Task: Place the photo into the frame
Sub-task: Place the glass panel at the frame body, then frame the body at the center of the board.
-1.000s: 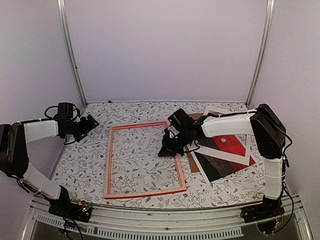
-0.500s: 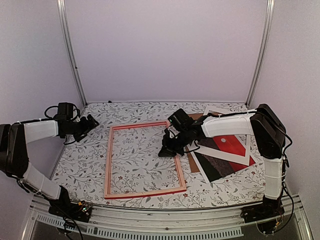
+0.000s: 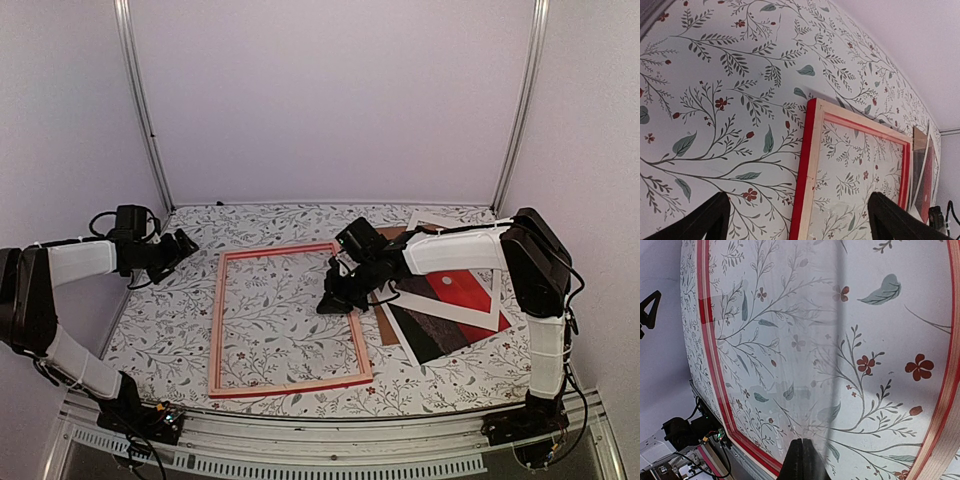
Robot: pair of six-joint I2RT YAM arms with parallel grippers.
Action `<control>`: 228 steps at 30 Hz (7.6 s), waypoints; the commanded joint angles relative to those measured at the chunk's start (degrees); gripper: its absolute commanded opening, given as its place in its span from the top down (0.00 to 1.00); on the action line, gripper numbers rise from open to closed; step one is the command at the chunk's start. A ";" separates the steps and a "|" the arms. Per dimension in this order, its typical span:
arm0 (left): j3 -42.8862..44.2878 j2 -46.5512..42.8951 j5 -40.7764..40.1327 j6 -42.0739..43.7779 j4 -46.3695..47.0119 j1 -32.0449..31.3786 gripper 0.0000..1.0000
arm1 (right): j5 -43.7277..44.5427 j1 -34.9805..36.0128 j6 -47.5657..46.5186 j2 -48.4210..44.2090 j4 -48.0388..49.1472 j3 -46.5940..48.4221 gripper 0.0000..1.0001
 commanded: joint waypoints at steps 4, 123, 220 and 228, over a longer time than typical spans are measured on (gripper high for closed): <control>0.29 -0.27 -0.48 0.78 0.61 -0.75 0.02 | 1.79 0.27 0.28 -1.89 -0.95 0.10 1.00; 0.13 -0.28 -0.84 1.23 0.41 -0.91 0.02 | 8.14 1.05 -1.90 -0.92 -6.68 2.12 0.35; 0.31 12.18 -20.51 6.31 -3.47 -22.62 0.05 | 29.94 -0.93 -10.71 4.82 -18.14 5.57 0.75; 2.41 13.84 -19.96 6.92 -3.58 -24.04 0.07 | 31.01 1.58 -7.74 2.64 -18.91 2.85 0.78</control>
